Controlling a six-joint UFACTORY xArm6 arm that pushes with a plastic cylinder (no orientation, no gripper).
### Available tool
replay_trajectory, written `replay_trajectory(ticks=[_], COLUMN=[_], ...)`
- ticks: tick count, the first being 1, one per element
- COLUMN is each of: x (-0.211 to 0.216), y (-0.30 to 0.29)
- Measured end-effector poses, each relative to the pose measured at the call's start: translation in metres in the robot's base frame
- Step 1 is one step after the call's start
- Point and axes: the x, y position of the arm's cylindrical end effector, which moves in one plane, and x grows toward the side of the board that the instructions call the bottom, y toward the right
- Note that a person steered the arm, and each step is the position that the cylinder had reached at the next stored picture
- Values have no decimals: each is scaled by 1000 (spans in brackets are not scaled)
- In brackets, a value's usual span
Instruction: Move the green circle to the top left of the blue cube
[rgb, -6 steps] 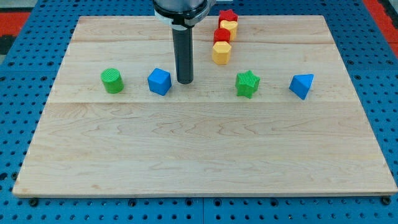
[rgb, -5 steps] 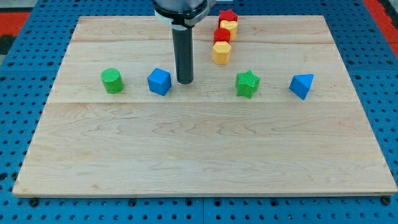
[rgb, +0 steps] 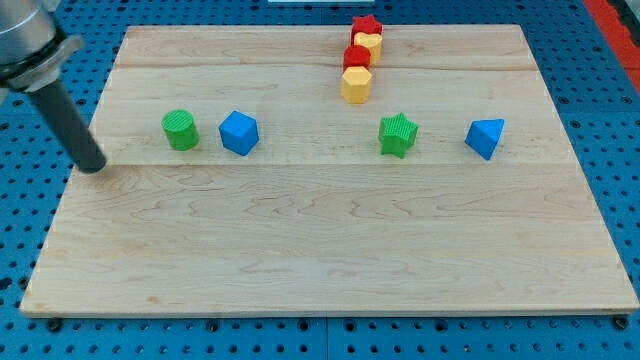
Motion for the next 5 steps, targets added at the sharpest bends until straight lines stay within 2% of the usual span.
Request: replay_trajectory(ticks=[2,3,4,5], x=[-47,-70,-79,-74], y=[144,190,189,235])
